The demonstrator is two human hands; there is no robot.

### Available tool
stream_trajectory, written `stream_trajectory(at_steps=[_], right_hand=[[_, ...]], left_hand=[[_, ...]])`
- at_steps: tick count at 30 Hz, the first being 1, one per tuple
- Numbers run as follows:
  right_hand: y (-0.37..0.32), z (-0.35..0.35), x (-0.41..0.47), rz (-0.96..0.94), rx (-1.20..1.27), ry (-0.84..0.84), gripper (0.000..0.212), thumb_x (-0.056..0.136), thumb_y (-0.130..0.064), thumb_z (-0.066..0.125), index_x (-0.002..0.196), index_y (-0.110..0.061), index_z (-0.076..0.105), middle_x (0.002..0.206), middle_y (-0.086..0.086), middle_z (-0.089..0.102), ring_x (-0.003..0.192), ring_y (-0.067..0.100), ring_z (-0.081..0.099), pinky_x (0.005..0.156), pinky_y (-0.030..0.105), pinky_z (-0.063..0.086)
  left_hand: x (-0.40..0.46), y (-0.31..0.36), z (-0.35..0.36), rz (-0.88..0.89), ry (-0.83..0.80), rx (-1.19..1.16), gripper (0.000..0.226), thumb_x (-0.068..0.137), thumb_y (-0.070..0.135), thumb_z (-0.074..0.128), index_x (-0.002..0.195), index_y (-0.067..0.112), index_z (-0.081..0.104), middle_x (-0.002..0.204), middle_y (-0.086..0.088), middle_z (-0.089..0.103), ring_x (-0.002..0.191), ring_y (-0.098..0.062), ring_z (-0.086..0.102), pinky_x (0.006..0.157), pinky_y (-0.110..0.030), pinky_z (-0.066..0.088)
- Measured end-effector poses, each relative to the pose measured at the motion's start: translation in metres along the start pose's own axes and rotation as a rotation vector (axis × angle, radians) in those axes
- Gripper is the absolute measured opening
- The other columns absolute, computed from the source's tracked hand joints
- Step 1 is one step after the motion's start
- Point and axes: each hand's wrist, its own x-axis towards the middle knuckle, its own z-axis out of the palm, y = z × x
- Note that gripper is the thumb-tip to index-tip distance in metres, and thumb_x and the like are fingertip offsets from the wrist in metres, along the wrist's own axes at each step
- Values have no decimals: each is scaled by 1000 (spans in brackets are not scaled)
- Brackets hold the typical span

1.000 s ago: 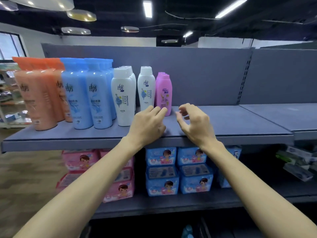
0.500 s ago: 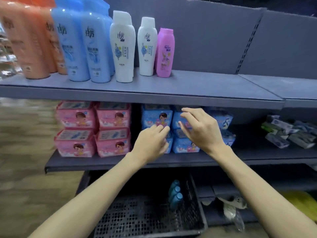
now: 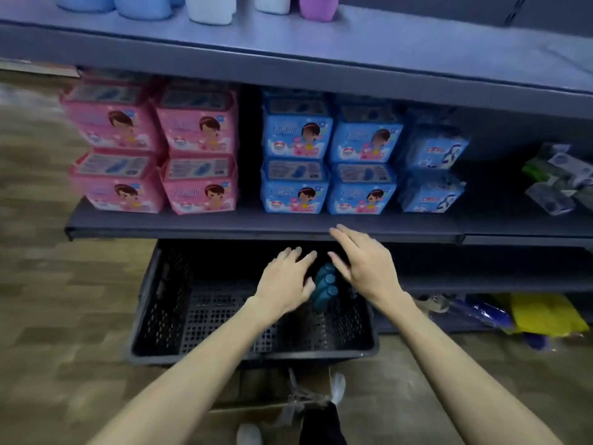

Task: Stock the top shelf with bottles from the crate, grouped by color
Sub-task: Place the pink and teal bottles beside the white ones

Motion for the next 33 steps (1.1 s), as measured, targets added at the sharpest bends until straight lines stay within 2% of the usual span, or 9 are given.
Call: stream_trajectory(at_steps=[6,9,12,15,18,23,26,30,33], right_hand=[[1,51,-34,120,67,-258,65,77,-35,81,132,-10,58,132,12,61,107,28,66,67,36,61],[0,73,-45,242,118,-477,83,81,-36,76,149,-13,35,151,15,40,127,33,51,84,43,57],[1,91,-50,331,102,-693,94,86,-41,71,155,-12,13,159,17,22,136,35,38,98,43,48],[3,107,-52,374,70,-854,96,88,-45,68,155,-10,8,158,19,20,135,36,37,102,41,45],[3,121,-51,419,50,-975,90,92,-35,66,154,-5,8,158,22,17,133,37,40,100,39,45],[4,144,-45,471,11,-1065,73,93,-2,53,153,0,11,152,25,26,128,37,44,93,40,49],[3,154,-43,475,-24,-1072,67,96,-1,46,152,2,9,149,26,33,125,35,50,88,38,51],[4,165,-45,459,-96,-1036,63,100,-7,40,152,1,6,142,27,41,105,31,64,72,38,54],[7,174,-49,426,-77,-1041,62,98,-3,40,152,3,10,139,27,46,102,33,66,72,40,54]], left_hand=[[3,0,42,-139,-215,35,61,97,37,44,153,29,22,159,-10,23,146,-33,16,112,-52,32],[6,1,59,-226,-358,64,64,99,38,43,154,34,13,162,-9,9,148,-34,4,113,-61,23],[11,2,73,-288,-486,72,64,100,39,42,154,37,8,163,-8,-3,148,-37,-4,112,-66,18],[17,1,83,-310,-524,79,64,101,39,41,155,37,6,163,-8,-5,148,-37,-6,113,-66,17],[24,-3,92,-334,-529,68,64,100,38,42,154,37,7,163,-8,-3,149,-36,-4,113,-65,17],[36,-10,103,-346,-545,66,67,98,38,45,155,35,9,163,-9,5,149,-34,1,115,-61,17],[41,-13,112,-349,-558,75,68,97,38,47,154,34,11,162,-10,8,149,-33,4,116,-59,17],[46,-15,123,-348,-544,69,67,95,37,51,152,32,18,159,-11,19,147,-33,12,116,-58,19],[50,-14,131,-337,-533,79,65,94,37,52,150,29,21,154,-13,28,144,-34,21,114,-56,23]])
